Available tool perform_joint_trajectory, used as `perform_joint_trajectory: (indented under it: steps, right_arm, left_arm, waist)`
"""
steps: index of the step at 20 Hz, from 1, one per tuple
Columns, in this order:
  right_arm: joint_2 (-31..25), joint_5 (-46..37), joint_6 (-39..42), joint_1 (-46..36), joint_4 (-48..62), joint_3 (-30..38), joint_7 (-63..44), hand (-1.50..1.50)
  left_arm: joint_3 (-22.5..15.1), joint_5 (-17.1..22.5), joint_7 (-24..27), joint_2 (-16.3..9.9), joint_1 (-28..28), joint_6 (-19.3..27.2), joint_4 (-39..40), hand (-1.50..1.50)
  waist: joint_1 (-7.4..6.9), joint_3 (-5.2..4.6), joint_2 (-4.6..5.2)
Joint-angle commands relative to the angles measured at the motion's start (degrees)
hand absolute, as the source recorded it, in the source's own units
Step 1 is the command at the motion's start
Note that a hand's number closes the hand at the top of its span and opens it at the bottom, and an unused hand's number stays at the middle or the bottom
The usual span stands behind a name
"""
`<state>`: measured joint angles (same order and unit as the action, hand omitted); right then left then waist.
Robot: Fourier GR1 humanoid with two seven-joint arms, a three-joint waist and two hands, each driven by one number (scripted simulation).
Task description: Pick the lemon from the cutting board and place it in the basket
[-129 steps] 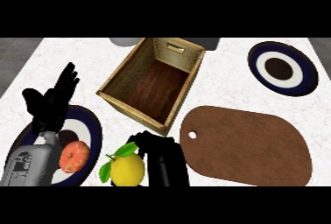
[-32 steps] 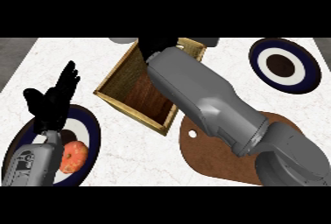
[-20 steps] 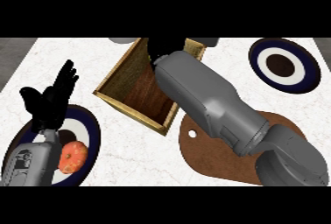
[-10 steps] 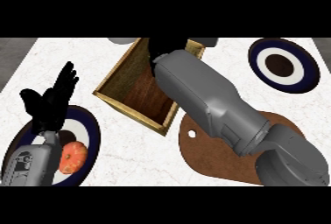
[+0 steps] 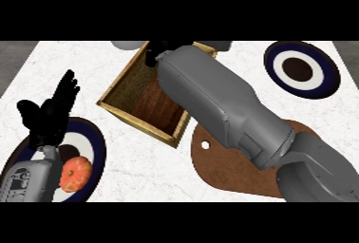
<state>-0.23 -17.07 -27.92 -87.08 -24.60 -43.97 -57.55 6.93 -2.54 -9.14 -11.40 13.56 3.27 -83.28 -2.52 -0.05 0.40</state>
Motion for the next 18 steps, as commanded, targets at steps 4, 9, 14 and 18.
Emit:
perform_joint_trajectory:
  steps: [4, 9, 14, 18]
  right_arm:
    - [-1.61, 0.88, -11.91, -1.43, -2.06, 7.41, -5.14, -1.5]
    - [-3.26, -0.1, -19.22, 5.24, -9.68, 9.17, -5.93, -1.5]
    - [-8.28, -1.98, -17.49, 16.5, -25.09, 7.17, -5.5, -1.5]
    - [-14.48, -3.23, -17.08, 22.68, -37.62, 7.72, -6.69, -1.5]
  left_arm:
    - [0.2, 0.49, -2.6, 0.12, -2.25, 0.37, -3.67, 0.0]
    - [1.06, -0.38, 0.35, 0.92, -5.54, 2.04, -2.95, 0.0]
    - [2.62, 1.21, -0.82, -0.47, -6.48, 0.59, -3.25, 0.0]
    - [3.83, 0.91, -0.27, -0.93, -4.63, 1.56, -1.2, 0.0]
  waist:
    - [2.12, 0.11, -0.92]
    - [4.59, 0.15, -1.67]
    - [6.27, 0.15, -2.06]
    - [6.73, 0.11, -1.82]
